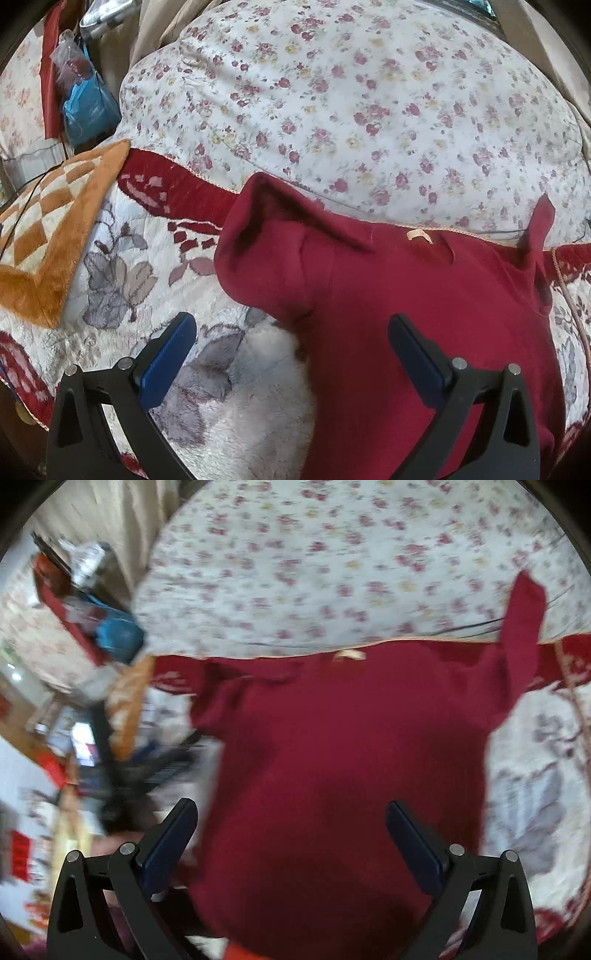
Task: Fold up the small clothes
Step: 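Position both grippers over the red sweater, spread flat on the blanket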
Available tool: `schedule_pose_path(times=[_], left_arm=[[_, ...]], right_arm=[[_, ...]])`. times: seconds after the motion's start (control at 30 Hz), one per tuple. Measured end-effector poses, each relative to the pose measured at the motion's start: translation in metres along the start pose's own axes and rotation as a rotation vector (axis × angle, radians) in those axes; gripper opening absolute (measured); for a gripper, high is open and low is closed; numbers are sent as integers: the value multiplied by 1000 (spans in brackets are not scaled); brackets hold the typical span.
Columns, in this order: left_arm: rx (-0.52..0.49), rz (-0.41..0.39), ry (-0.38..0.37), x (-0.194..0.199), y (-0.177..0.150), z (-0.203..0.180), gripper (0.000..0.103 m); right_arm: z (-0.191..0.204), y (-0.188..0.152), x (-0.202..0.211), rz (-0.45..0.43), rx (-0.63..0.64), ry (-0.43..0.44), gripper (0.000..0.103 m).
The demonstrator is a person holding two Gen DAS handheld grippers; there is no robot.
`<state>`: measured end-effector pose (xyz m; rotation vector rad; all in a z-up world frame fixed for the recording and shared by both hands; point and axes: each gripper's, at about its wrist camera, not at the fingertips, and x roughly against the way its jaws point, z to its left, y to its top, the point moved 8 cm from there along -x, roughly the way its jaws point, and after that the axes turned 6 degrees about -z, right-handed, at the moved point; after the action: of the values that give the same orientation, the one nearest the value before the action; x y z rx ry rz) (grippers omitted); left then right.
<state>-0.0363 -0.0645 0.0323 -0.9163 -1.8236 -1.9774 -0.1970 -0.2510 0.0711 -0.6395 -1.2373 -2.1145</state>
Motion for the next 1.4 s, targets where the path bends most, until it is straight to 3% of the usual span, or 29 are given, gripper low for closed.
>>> schedule_pose_path(times=[0.2, 0.27, 0.37, 0.5, 0.67, 0.93, 1.13, 1.4], left_arm=[[4, 9, 0, 0, 1, 0, 103], [8, 9, 7, -2, 1, -1, 103], [6, 14, 11, -4, 0, -2, 103], [6, 11, 20, -5, 1, -3, 103], [1, 11, 20, -6, 0, 0, 103], [-10, 71, 40, -21, -10, -4, 103], [2, 129, 15, -27, -22, -12, 103], [-19, 127, 21, -27, -23, -18, 103]], right_arm=[[37, 16, 22, 16, -12, 54, 103], [46, 25, 36, 37, -36, 110, 103], [63, 39, 54, -3, 16, 156, 103], [59, 53, 53, -132, 213, -34, 103], [29, 60, 1, -141, 341, -236, 103], [-13, 57, -54, -77, 264, -272, 103], [-19, 46, -67, -48, 264, -297, 103], [-22, 46, -78, -32, 258, -301, 103]])
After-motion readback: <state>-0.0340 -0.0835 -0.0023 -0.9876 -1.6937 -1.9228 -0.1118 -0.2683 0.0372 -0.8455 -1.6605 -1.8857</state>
